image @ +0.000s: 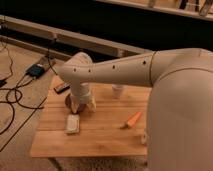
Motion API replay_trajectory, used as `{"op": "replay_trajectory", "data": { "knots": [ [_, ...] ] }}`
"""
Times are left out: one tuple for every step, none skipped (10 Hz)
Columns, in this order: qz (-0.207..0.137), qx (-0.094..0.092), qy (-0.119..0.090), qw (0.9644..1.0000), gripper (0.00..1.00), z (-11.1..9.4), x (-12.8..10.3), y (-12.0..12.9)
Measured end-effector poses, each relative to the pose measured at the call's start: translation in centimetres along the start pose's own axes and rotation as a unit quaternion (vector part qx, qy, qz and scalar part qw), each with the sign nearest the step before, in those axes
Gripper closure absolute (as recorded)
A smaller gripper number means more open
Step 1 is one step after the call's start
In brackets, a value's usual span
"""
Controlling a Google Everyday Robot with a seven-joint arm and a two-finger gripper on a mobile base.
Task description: Drag the ceramic bowl in a circle
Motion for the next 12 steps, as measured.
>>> {"op": "replay_trajectory", "data": {
  "knots": [
    [0.000, 0.000, 0.000, 1.0000, 0.35, 0.0, 0.0, 0.0],
    [0.000, 0.000, 0.000, 1.0000, 0.35, 0.0, 0.0, 0.0],
    [0.000, 0.000, 0.000, 1.0000, 0.35, 0.0, 0.0, 0.0],
    [0.000, 0.000, 0.000, 1.0000, 0.35, 0.0, 0.0, 0.0],
    [0.000, 0.000, 0.000, 1.0000, 0.35, 0.0, 0.0, 0.0],
    [0.000, 0.000, 0.000, 1.0000, 0.35, 0.0, 0.0, 0.0],
    [0.000, 0.000, 0.000, 1.0000, 0.35, 0.0, 0.0, 0.0],
    [0.000, 0.000, 0.000, 1.0000, 0.35, 0.0, 0.0, 0.0],
    [0.000, 0.000, 0.000, 1.0000, 0.35, 0.0, 0.0, 0.0],
    [0.000, 0.000, 0.000, 1.0000, 0.35, 0.0, 0.0, 0.0],
    [0.002, -0.001, 0.000, 1.0000, 0.35, 0.0, -0.3, 0.0],
    [0.007, -0.001, -0.003, 1.0000, 0.35, 0.3, -1.1, -0.1]
  ]
}}
